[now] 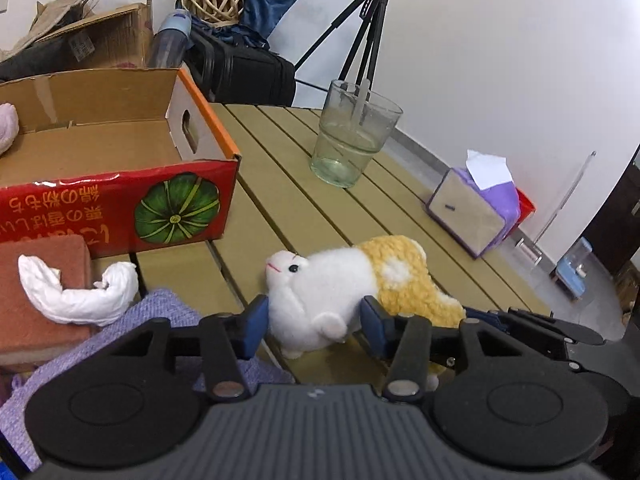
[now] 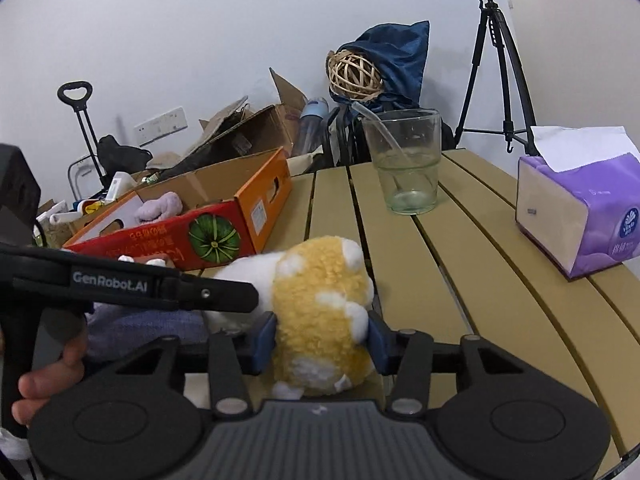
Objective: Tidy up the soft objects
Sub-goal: 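Lower the plush toy into the cardboard box and open the right tool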
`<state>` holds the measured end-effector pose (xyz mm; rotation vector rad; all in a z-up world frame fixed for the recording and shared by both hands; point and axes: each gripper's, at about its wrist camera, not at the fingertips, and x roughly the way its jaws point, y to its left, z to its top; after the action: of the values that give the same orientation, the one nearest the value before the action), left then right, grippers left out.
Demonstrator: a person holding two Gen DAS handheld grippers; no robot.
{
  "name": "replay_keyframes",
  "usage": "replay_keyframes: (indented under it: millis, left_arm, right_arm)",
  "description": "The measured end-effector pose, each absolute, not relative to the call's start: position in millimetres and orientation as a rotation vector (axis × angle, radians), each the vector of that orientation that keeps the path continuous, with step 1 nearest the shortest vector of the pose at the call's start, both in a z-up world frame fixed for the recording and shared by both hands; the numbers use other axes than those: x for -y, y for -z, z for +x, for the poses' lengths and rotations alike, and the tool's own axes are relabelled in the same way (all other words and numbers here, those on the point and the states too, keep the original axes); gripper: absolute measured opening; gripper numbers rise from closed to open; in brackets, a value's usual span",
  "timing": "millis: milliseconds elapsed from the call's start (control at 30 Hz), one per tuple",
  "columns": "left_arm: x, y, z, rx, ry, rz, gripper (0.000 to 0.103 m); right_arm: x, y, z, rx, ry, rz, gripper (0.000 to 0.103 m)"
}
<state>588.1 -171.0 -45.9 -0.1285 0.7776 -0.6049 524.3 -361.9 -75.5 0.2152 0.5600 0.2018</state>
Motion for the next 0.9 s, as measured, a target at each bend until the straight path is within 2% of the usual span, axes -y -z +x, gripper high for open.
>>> replay_keyframes:
  millis: [133, 333, 600, 733, 900]
  left_arm:
    - [163, 36, 583, -0.753, 0.593, -0.171, 0.047]
    - [134, -4, 542, -0.631, 0.581, -0.194, 0.047]
    - [67, -44, 490, -0.487, 0.507, -0.233, 0.047]
    - [42, -62, 512, -0.475, 0.487, -0.238, 0.047]
    - [28, -84, 600, -0.492, 0.478, -0.202, 0.047]
  right_arm:
    - [361, 67, 516, -0.541, -0.199, 0.222, 0.042]
    - [342, 24, 483, -0.464, -0.24, 0.183, 0.042]
    - [285, -17, 451, -0.366, -0.341, 0.147, 0.041]
    - [259, -33, 473, -0.345, -0.37, 0.131, 0.041]
    - [243, -57, 556, -0.389, -0.385, 0.16, 0.041]
